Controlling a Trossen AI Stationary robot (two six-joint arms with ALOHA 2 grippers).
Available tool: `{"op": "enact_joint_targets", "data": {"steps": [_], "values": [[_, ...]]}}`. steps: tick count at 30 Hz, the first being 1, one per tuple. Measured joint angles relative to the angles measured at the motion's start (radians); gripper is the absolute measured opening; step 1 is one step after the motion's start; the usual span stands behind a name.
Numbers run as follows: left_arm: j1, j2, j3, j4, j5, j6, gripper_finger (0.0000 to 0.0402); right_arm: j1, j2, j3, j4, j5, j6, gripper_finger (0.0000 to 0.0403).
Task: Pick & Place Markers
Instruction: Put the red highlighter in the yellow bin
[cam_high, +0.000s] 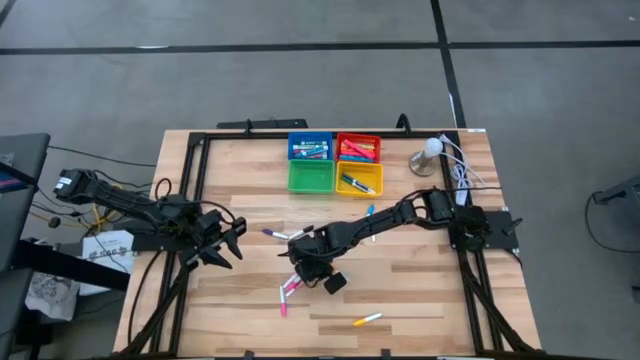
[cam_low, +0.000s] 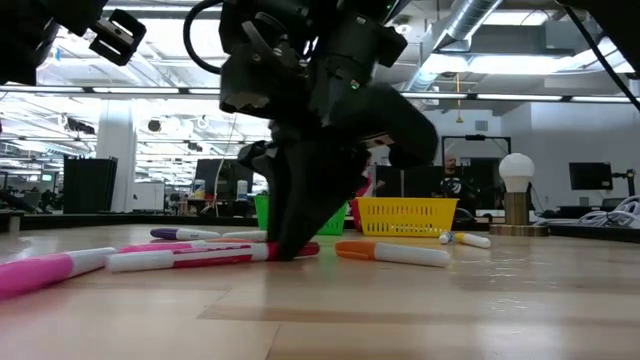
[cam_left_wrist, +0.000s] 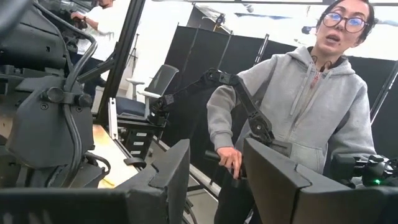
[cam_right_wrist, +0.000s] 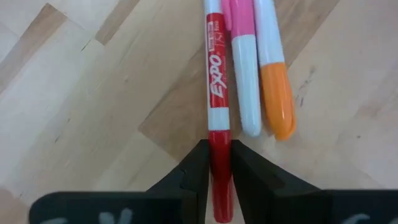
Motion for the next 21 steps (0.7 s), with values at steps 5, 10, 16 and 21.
{"op": "enact_joint_targets", "data": {"steps": [5,10,16,21], "values": [[0.000,0.003,0.000,-0.001,0.000,0.000,0.0150,-0.001,-0.025,-0.002,-0.051,0.001,-0.002,0.0047],[0.000,0.012,0.000,-0.003,0.000,0.000,0.0150,-0.001,-0.044,-0.003,-0.102,0.003,-0.002,0.0038],[0.000,0.017,0.000,0.004,0.000,0.000,0.0150,-0.001,-0.054,-0.001,-0.125,-0.004,-0.001,0.0042],[0.000,0.020,0.000,0.006,0.000,0.000,0.0150,-0.001,-0.054,0.000,-0.161,-0.006,-0.001,0.0040]]}}
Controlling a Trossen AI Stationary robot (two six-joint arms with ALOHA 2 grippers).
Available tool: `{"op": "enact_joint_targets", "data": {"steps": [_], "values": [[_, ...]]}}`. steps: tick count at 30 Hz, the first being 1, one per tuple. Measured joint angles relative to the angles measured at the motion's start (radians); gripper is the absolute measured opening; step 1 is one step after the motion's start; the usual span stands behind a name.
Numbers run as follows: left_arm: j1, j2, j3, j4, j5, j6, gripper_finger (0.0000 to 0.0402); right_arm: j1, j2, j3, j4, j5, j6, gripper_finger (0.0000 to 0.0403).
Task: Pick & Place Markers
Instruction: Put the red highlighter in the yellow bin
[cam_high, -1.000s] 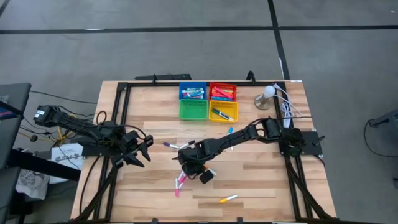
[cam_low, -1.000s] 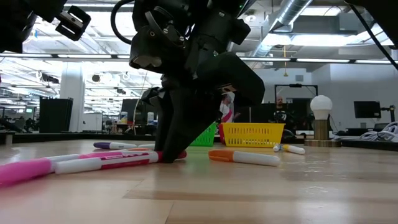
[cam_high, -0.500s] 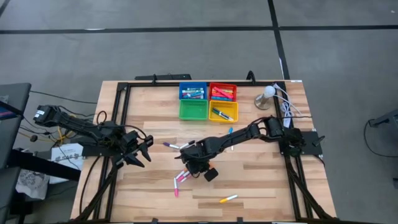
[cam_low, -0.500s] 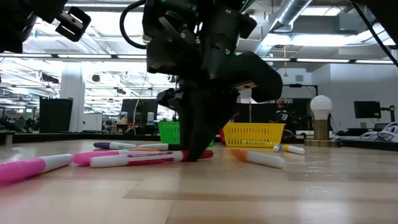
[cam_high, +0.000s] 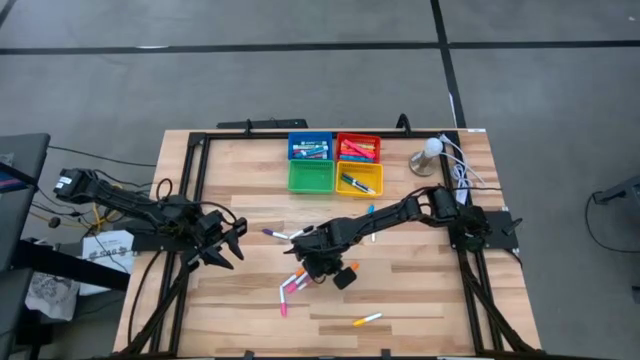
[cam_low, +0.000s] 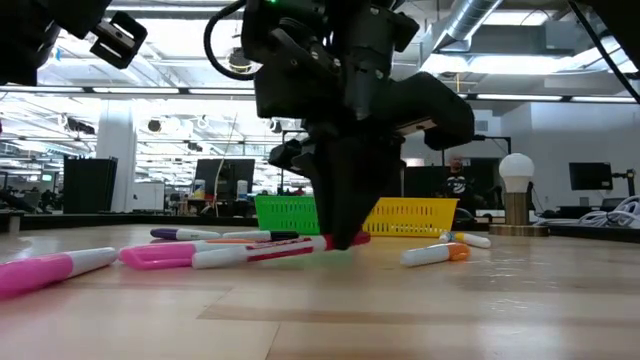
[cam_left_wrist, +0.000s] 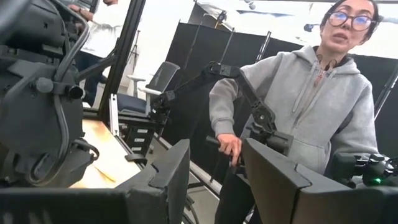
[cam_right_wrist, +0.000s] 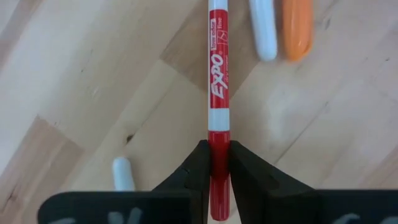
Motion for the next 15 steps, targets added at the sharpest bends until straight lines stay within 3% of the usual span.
{"op": "enact_joint_targets", "data": {"steps": [15], "values": [[0.000,0.000,0.000,0.012,0.000,0.021,0.0150,-0.034,-0.155,0.002,-0.129,-0.006,0.007,0.0040]]}}
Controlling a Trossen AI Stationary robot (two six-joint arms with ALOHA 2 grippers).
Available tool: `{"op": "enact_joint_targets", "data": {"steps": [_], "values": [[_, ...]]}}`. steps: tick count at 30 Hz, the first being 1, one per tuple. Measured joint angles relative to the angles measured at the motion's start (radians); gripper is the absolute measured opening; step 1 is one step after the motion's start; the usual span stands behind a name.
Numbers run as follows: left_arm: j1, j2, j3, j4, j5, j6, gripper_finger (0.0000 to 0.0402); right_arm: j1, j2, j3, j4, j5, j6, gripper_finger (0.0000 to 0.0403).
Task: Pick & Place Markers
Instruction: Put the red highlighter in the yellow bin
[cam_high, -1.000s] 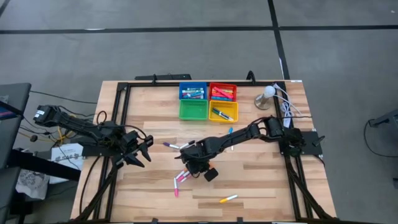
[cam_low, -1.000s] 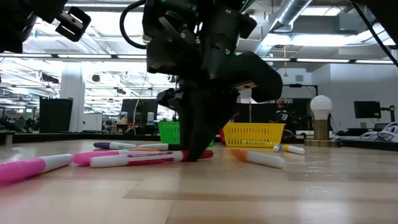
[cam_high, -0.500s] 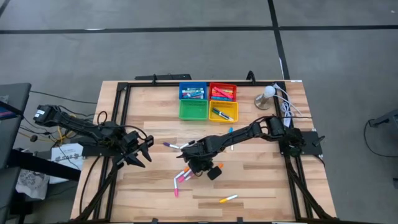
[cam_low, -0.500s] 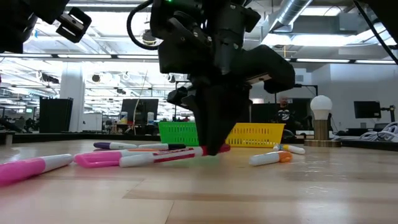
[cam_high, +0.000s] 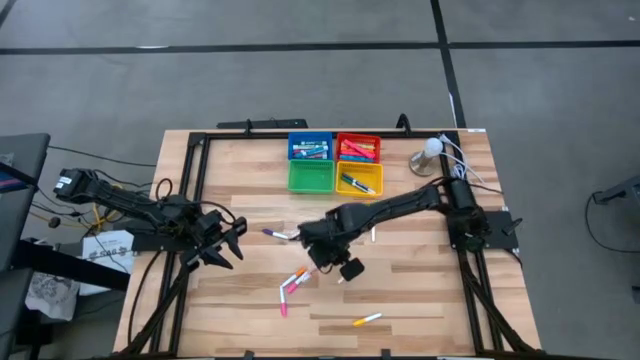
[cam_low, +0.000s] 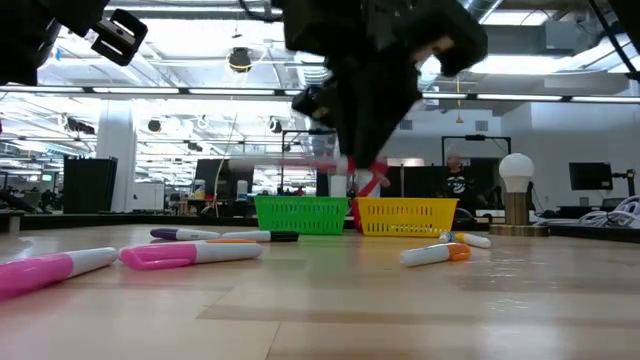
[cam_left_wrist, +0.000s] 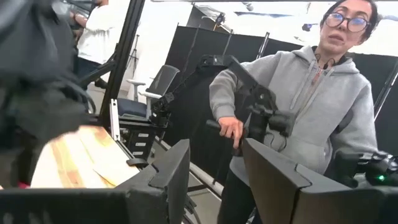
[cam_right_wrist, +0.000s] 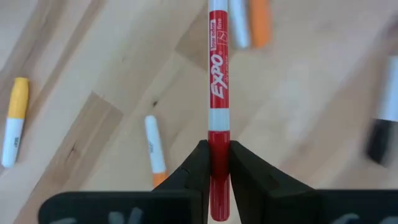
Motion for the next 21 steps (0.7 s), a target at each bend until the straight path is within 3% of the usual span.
{"op": "enact_joint_targets", "data": {"steps": [8,21], "values": [[0.000,0.000,0.000,0.016,0.000,0.061,0.0150,-0.107,-0.122,0.001,-0.042,0.000,0.035,0.0043],[0.000,0.000,0.000,0.020,0.000,0.061,0.0150,-0.408,-0.241,0.002,-0.064,0.000,0.080,0.0043]]}}
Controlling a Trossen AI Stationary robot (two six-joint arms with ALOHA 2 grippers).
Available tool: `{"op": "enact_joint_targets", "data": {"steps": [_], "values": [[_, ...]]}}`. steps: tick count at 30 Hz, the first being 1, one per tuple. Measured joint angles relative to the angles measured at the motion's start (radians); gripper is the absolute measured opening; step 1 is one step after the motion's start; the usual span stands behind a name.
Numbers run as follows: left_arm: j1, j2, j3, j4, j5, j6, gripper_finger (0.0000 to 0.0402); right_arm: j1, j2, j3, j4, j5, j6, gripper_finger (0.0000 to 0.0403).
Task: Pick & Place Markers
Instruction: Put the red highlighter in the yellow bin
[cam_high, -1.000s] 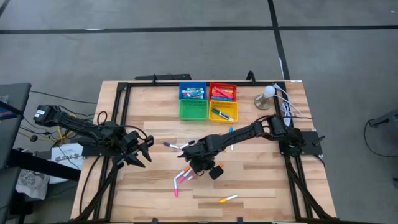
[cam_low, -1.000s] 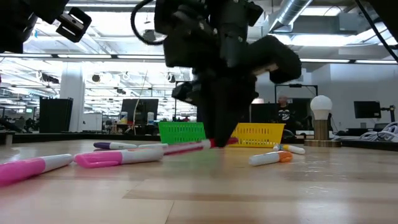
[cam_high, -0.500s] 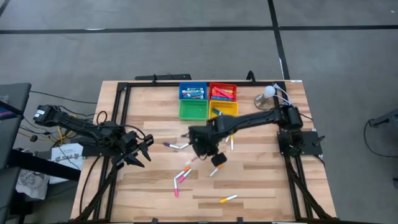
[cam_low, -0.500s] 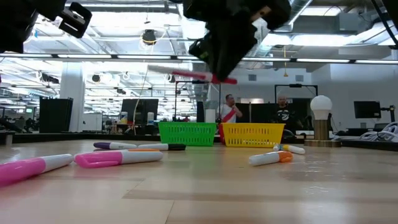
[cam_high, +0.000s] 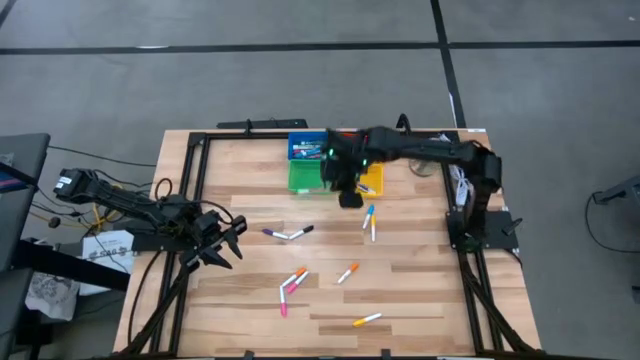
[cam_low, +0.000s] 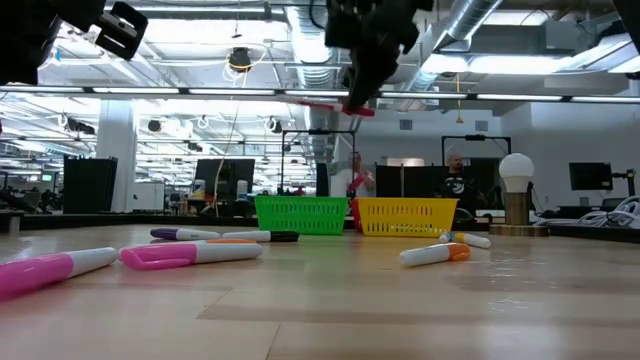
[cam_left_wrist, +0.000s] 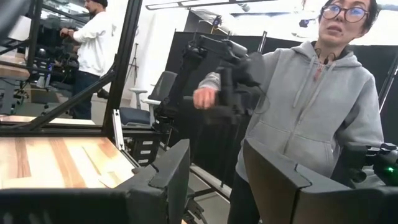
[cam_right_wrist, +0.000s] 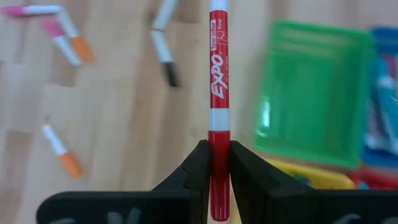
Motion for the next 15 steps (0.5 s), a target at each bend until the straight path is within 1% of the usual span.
{"op": "enact_joint_targets", "data": {"steps": [7,15], "values": [[0.000,0.000,0.000,0.000,0.000,-0.034,0.0150,-0.167,0.001,0.000,-0.072,0.001,0.072,0.0042],[0.000,0.000,0.000,0.000,0.000,-0.038,0.0150,-0.298,0.002,0.000,-0.145,0.003,0.232,0.0042]]}}
